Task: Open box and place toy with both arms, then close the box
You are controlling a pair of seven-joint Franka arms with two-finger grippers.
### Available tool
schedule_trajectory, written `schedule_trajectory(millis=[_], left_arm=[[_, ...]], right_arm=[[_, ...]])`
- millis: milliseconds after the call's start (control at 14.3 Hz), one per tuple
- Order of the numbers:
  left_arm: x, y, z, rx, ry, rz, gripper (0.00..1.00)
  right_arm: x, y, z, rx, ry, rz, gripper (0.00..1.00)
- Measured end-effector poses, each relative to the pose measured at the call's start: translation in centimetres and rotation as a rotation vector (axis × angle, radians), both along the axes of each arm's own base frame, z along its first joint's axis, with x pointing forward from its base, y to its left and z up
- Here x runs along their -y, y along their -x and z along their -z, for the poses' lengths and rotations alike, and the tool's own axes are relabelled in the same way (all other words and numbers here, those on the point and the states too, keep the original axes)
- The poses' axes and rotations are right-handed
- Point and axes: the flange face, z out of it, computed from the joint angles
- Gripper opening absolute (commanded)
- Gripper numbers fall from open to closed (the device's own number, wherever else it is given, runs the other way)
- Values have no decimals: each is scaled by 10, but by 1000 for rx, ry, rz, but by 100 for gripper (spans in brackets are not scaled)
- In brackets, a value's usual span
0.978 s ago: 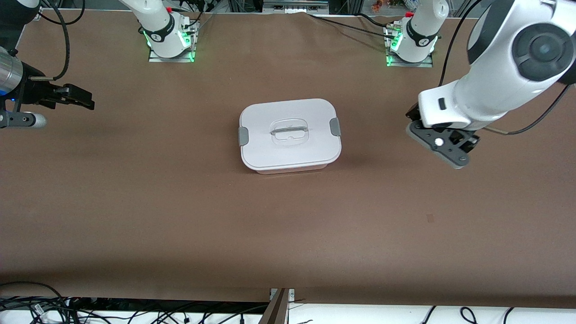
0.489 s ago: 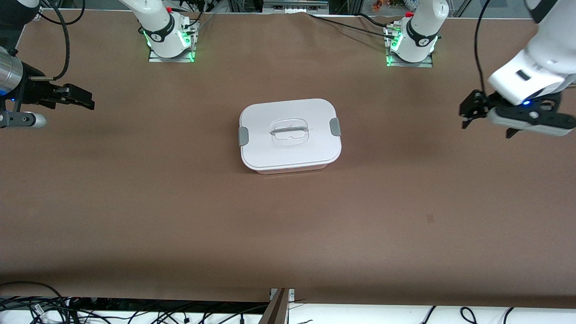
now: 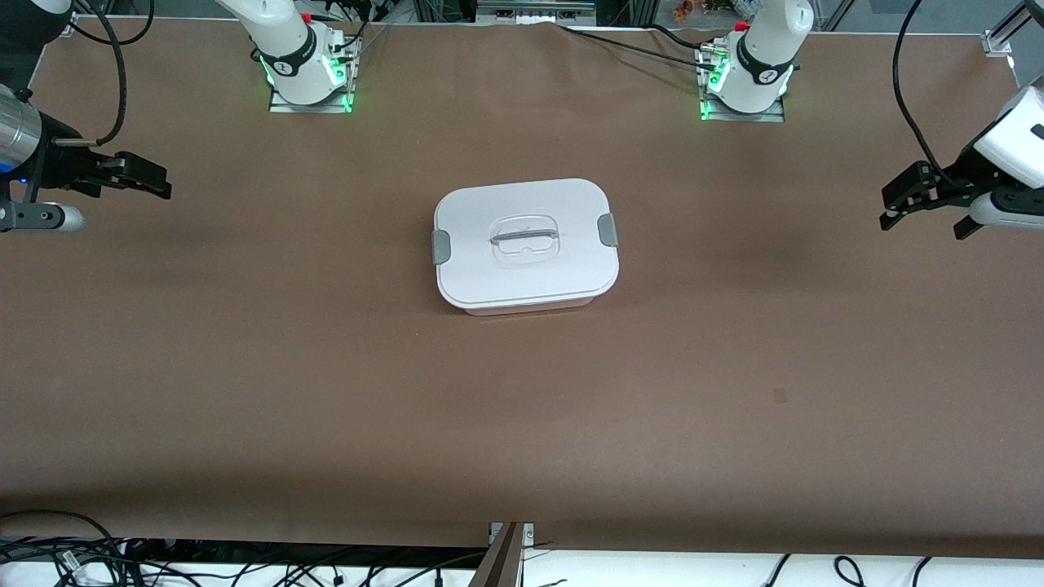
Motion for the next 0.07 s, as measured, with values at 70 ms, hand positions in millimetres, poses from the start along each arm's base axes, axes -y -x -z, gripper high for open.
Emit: schedule_trajectory(millis=[70], left_arm=[[2, -1, 3, -10, 0, 2, 100]], right_arm=[[0, 0, 0, 0, 0, 0, 100]])
